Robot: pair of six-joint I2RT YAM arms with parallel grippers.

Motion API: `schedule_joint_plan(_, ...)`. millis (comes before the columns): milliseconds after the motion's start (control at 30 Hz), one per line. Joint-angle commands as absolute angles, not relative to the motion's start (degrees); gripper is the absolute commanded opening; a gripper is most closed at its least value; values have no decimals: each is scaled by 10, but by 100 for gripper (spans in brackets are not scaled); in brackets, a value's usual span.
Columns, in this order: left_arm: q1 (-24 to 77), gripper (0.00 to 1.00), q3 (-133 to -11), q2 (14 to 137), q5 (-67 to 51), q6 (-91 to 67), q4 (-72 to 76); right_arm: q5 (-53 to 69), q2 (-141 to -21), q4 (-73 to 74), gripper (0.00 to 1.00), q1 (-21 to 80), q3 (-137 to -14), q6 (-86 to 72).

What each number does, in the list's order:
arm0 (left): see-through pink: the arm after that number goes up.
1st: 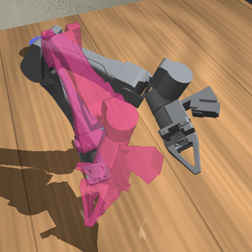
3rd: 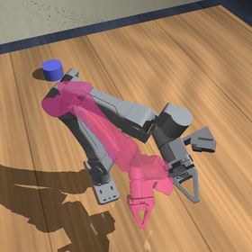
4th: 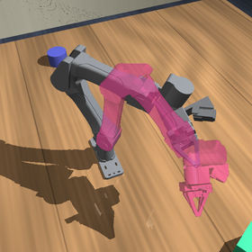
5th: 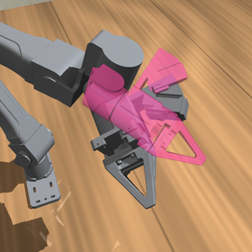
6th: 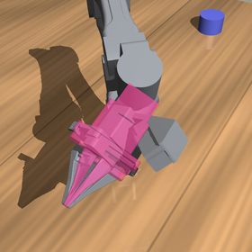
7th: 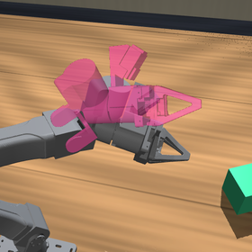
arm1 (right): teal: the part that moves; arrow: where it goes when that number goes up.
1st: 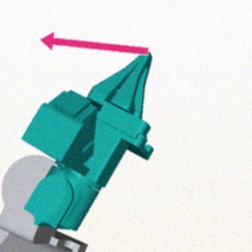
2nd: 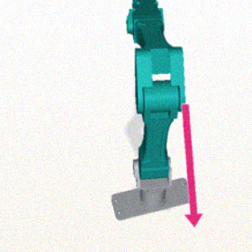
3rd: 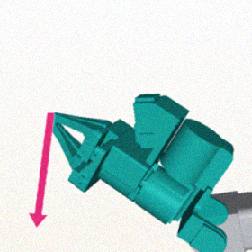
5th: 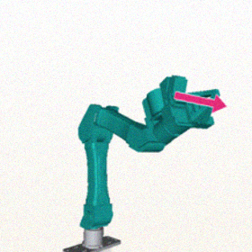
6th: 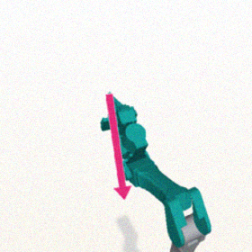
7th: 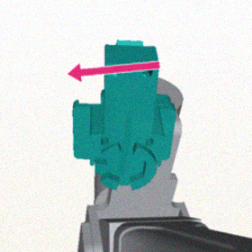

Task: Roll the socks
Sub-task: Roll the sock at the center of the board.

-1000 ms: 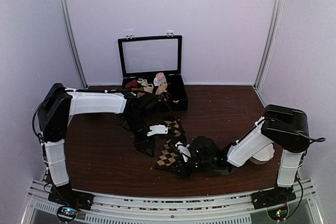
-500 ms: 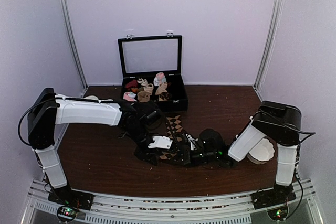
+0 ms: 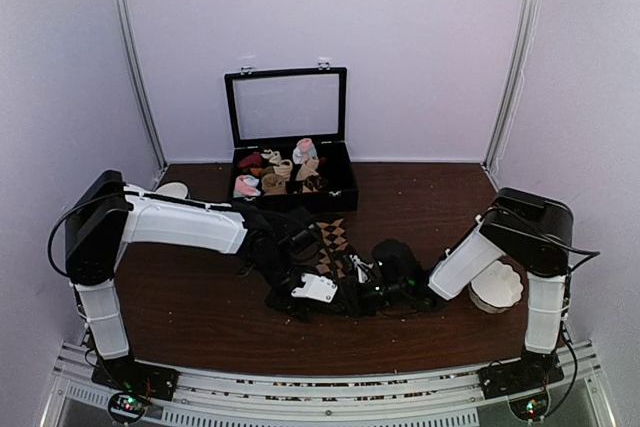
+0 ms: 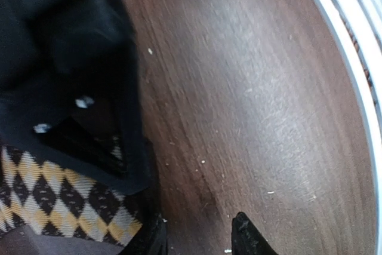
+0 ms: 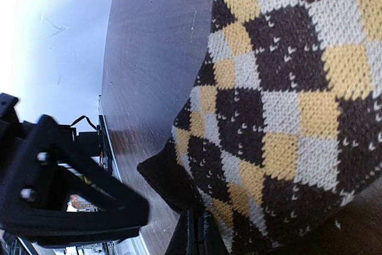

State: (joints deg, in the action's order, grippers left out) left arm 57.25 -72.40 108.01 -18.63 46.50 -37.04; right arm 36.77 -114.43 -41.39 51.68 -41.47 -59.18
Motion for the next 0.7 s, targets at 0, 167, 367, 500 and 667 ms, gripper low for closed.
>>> schedule_joint_plan(0,576,40,-737,1111,-162,485,-377,335,-1175,-285,0,519,-406,-568)
schedule_joint_plan(167,575,40,-750,1121,-148,480,-375,336,-1180,-283,0,518,-403,-569)
schedule_joint_plan(367,572,39,-760,1120,-138,473,-384,345,-1178,-303,0,517,-388,-576)
schedule_joint_plan(500,563,40,-777,1100,-177,444,-424,370,-1177,-359,0,518,-369,-600)
schedule_joint_plan(667,560,42,-772,1075,-214,427,-443,378,-1165,-375,0,522,-351,-609)
